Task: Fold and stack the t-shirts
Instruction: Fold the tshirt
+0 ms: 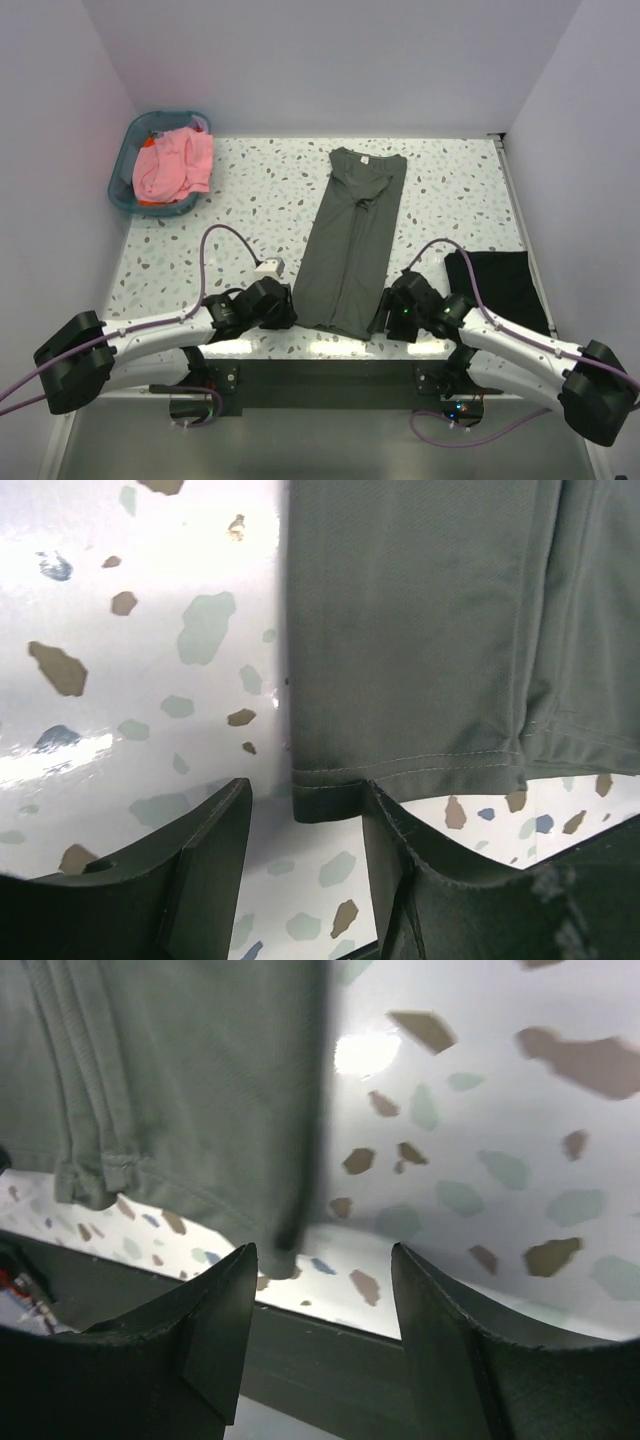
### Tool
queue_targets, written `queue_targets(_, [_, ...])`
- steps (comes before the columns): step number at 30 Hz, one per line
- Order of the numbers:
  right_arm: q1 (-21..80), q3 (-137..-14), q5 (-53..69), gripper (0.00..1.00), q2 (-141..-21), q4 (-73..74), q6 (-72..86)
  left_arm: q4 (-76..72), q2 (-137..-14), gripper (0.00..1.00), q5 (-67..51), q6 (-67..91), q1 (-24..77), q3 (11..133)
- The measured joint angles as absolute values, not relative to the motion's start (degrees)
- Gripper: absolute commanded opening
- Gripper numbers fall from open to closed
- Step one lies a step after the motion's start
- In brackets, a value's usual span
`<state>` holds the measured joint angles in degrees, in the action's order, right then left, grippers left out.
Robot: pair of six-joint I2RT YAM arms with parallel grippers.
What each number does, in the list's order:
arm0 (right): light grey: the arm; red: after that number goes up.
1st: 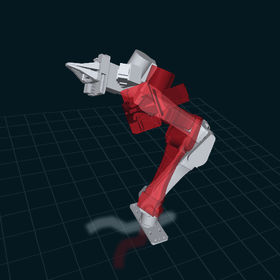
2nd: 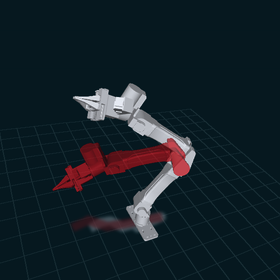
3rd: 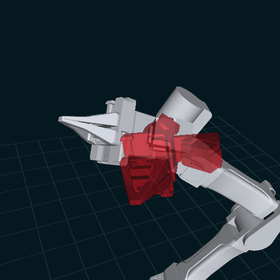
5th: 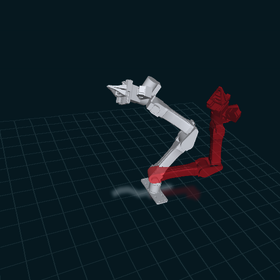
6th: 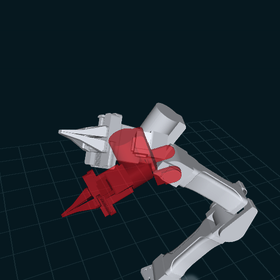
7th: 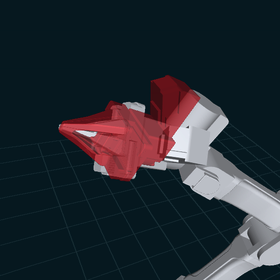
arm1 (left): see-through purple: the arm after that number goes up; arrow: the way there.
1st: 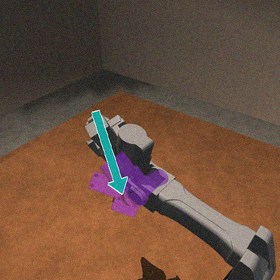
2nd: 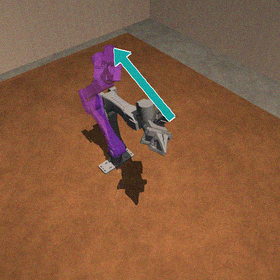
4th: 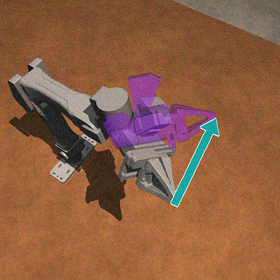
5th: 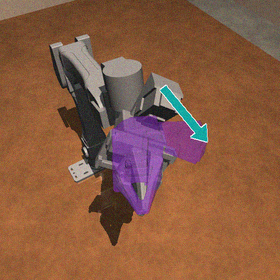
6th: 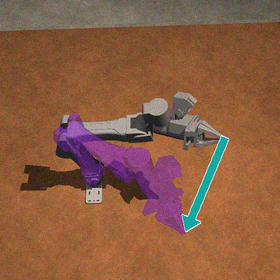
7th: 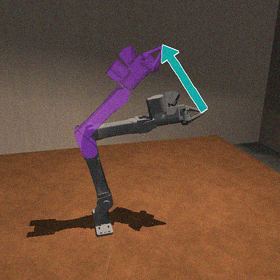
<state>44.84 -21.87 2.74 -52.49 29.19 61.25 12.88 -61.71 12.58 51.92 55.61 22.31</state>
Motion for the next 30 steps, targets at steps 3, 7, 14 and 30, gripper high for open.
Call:
queue_targets(3, [47.99, -20.84, 2.57, 0.59, -53.30, 25.15, 64.75, 9.87, -62.39, 0.49, 11.55, 51.90, 55.51, 21.63])
queue_targets(7, [50.13, -19.07, 2.59, 0.56, -53.84, 19.62, 69.17, 6.15, -63.57, 0.47, 10.15, 51.88, 55.51, 20.84])
queue_targets(14, [51.07, -15.00, 2.46, 0.44, -52.27, 13.78, 74.94, 2.42, -64.45, 0.32, 8.27, 51.90, 55.51, 19.64])
queue_targets(30, [52.25, -14.92, 0.01, 0.00, -50.59, 17.50, 70.39, 3.99, -61.49, 0.00, 5.74, 54.98, 59.72, 17.41])
